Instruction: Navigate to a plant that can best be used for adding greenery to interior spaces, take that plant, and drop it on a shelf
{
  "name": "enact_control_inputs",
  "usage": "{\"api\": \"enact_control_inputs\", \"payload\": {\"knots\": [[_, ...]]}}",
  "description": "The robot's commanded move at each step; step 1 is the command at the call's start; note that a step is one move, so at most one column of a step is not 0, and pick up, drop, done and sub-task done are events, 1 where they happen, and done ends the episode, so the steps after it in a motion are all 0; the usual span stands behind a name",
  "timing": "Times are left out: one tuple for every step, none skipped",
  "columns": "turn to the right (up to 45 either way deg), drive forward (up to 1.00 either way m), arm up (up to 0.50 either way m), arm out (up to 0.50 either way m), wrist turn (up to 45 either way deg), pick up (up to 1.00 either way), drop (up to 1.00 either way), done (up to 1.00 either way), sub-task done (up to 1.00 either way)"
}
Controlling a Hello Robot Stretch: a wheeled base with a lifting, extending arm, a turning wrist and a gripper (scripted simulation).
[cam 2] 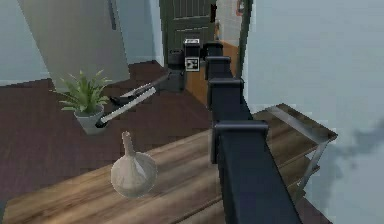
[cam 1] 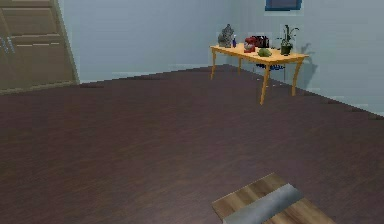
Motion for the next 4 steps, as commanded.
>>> {"api": "enact_control_inputs", "payload": {"knots": [[0.0, 0.00, 0.00, 0.00, 45.0, 0.00, 0.00, 0.00, 0.00], [0.0, 0.00, 0.00, 0.00, 39.0, 0.00, 0.00, 0.00, 0.00], [0.0, 0.00, -0.10, 0.00, 0.0, 0.00, 0.00, 0.00, 0.00], [0.0, 0.00, -0.32, 0.00, 0.0, 0.00, 0.00, 0.00, 0.00]]}}
